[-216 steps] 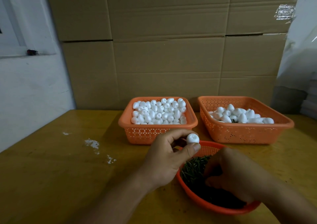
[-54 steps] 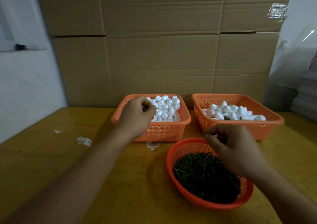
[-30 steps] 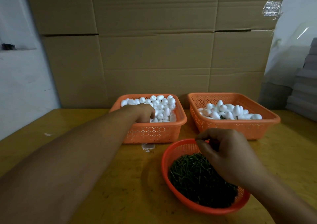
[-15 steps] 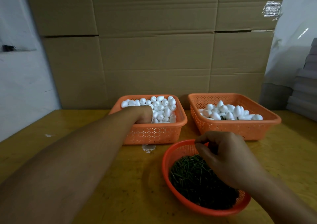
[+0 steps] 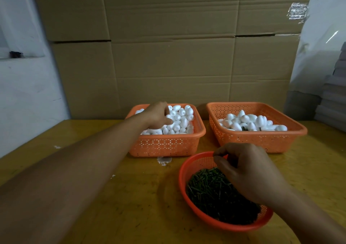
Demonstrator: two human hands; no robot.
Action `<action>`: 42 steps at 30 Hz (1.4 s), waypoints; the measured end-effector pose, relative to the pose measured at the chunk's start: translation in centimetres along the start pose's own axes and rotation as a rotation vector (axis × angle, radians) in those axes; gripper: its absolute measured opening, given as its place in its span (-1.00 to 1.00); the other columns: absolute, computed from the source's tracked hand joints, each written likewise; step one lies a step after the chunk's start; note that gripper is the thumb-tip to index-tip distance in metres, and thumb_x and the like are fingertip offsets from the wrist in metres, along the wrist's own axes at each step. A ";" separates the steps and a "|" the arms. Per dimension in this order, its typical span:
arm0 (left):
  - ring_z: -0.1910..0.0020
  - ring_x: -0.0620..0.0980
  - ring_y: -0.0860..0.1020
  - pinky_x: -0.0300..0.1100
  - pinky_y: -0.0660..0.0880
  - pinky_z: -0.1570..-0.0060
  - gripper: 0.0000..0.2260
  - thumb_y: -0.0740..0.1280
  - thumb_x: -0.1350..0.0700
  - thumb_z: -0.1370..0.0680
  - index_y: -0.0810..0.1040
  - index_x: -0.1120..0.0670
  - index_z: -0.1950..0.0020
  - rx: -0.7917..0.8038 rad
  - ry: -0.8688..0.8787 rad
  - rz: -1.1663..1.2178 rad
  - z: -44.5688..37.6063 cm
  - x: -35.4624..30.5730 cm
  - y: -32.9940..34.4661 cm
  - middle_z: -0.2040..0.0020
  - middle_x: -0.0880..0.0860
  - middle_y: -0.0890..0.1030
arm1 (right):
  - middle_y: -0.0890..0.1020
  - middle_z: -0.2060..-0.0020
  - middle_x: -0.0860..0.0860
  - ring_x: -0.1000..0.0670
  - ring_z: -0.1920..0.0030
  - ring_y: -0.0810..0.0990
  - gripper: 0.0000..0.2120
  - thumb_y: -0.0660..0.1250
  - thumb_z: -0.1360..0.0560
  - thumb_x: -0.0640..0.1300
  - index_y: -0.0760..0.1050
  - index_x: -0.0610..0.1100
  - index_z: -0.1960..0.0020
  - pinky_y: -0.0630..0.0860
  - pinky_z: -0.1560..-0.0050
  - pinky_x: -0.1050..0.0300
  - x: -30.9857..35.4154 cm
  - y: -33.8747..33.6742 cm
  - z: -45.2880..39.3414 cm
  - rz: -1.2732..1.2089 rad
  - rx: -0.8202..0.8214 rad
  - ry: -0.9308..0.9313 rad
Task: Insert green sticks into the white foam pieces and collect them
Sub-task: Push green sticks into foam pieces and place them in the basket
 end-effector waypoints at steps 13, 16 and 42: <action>0.24 -0.02 0.60 0.04 0.57 0.10 -0.89 0.24 0.14 -0.67 0.43 -0.07 -0.12 -0.201 0.261 0.578 10.5 -5.5 -0.5 0.20 0.09 0.65 | 0.65 -0.08 0.18 0.11 -0.02 0.62 -0.67 0.35 -0.54 0.19 0.57 0.14 -0.26 0.60 -0.03 0.06 1.2 0.1 0.5 0.248 0.246 -0.020; 0.34 -0.14 0.50 -0.18 0.50 0.29 -0.83 0.17 0.20 -0.70 0.52 0.00 -0.03 -0.098 0.298 0.683 12.9 -6.5 1.0 0.28 -0.08 0.56 | 0.65 0.13 0.13 0.12 0.15 0.61 -0.73 0.29 -0.55 0.25 0.63 0.12 -0.06 0.62 0.11 0.07 1.1 0.3 0.6 0.357 0.335 -0.014; 0.23 -0.28 0.54 -0.35 0.47 0.20 -0.77 0.44 -0.01 -0.51 0.69 0.05 -0.11 0.021 0.262 0.987 18.3 -7.6 4.6 0.15 -0.12 0.60 | 0.64 0.01 0.17 0.13 0.01 0.60 -0.82 0.29 -0.58 0.07 0.61 0.13 -0.13 0.59 -0.04 0.11 1.3 2.2 1.1 0.429 0.500 -0.072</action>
Point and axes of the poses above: each hand's wrist, its own z-axis away from the middle knuckle, its own y-axis out of the palm, x = y × z, the point moved 3 cm from there along -z, towards the middle knuckle
